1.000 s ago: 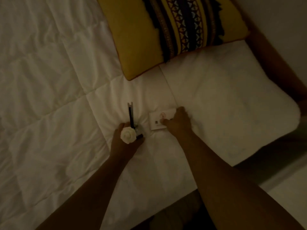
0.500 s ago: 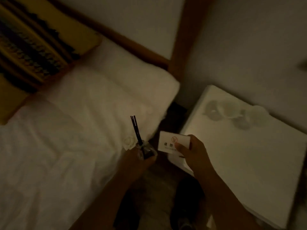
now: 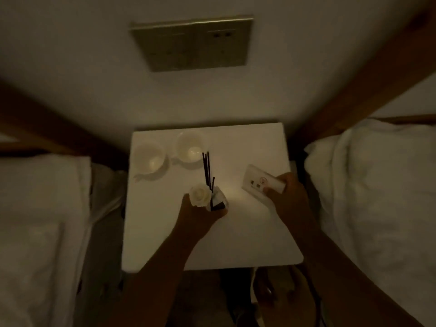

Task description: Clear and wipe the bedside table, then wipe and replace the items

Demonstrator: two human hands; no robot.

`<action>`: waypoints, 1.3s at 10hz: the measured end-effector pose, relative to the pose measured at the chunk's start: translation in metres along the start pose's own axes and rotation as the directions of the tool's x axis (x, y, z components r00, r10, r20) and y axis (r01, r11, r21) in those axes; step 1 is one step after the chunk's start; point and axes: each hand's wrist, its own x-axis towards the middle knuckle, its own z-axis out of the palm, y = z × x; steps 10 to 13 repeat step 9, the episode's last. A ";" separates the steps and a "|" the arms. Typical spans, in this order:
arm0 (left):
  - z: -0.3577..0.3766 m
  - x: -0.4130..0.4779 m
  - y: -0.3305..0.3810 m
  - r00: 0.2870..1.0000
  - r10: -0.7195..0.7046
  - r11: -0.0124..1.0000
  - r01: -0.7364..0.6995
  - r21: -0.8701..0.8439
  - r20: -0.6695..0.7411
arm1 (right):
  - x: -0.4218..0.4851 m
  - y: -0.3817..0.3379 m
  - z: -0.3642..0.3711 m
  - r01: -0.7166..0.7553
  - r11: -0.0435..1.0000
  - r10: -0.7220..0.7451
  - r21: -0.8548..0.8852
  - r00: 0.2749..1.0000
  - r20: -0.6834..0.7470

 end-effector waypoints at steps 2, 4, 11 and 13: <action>0.030 0.052 0.054 0.944 0.320 0.942 -0.326 -0.079 -0.081 | 0.037 0.013 -0.008 0.010 0.999 -0.005 0.051 0.995 -0.098; 0.040 0.091 0.061 0.972 0.075 0.997 -0.078 -0.006 -0.224 | 0.064 -0.003 -0.004 0.107 0.994 -0.103 0.023 0.987 -0.121; 0.050 0.060 0.010 0.852 0.418 0.906 -0.365 0.214 -0.315 | 0.059 0.019 0.011 0.126 0.992 -0.121 0.014 0.977 -0.176; 0.050 0.060 0.010 0.852 0.418 0.906 -0.365 0.214 -0.315 | 0.059 0.019 0.011 0.126 0.992 -0.121 0.014 0.977 -0.176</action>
